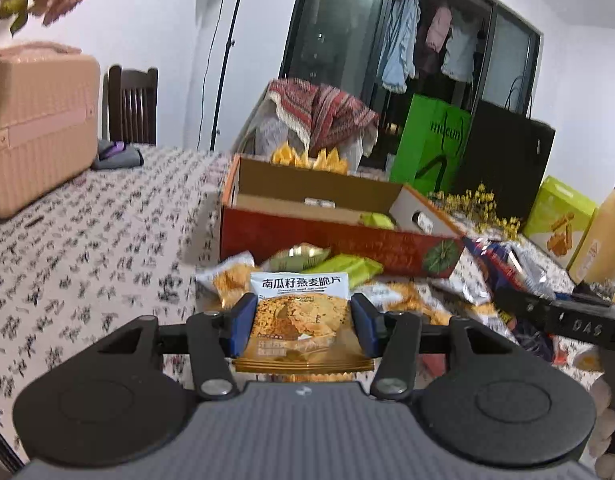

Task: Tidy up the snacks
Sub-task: 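Lower both held packs into the box and open both grippers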

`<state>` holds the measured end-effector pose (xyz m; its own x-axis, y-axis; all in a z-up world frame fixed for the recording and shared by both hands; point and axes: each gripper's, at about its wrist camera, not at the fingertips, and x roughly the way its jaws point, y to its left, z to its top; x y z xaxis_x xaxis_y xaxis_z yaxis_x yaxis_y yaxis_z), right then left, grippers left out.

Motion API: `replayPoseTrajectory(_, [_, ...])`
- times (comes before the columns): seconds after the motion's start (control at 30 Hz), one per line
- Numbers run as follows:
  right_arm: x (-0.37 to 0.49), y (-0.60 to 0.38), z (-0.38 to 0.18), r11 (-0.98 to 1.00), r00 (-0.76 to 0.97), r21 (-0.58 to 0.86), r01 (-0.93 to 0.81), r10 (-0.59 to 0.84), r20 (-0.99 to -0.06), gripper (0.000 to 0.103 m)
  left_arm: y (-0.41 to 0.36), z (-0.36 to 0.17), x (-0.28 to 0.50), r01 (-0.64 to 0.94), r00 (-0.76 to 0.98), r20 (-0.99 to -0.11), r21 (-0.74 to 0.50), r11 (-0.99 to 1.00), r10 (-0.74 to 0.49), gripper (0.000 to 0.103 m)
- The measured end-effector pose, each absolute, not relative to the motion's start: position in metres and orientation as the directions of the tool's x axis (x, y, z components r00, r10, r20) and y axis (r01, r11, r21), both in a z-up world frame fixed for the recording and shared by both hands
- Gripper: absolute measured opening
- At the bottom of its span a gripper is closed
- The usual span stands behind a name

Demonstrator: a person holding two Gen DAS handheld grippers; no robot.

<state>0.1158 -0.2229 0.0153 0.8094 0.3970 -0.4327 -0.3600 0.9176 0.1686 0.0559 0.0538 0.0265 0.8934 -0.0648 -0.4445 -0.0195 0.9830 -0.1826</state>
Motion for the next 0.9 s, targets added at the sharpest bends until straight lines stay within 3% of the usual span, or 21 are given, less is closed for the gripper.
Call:
replayPoseTrajectory(0.5, [0.191,-0.199,0.045,0.924,0.844,0.135,-0.358,0.382,-0.376,0.059,0.045,0.070,0.130,0.014,0.944,-0.324,-0.140,0.990,-0.059,0.053])
replayPoseTrajectory(0.9, [0.286,-0.160,0.059,0.926,0.837,0.133,-0.354,0.378,-0.397,0.059,0.046,0.076,0.229,-0.035,0.938,-0.347,-0.123,0.992,-0.010,0.053])
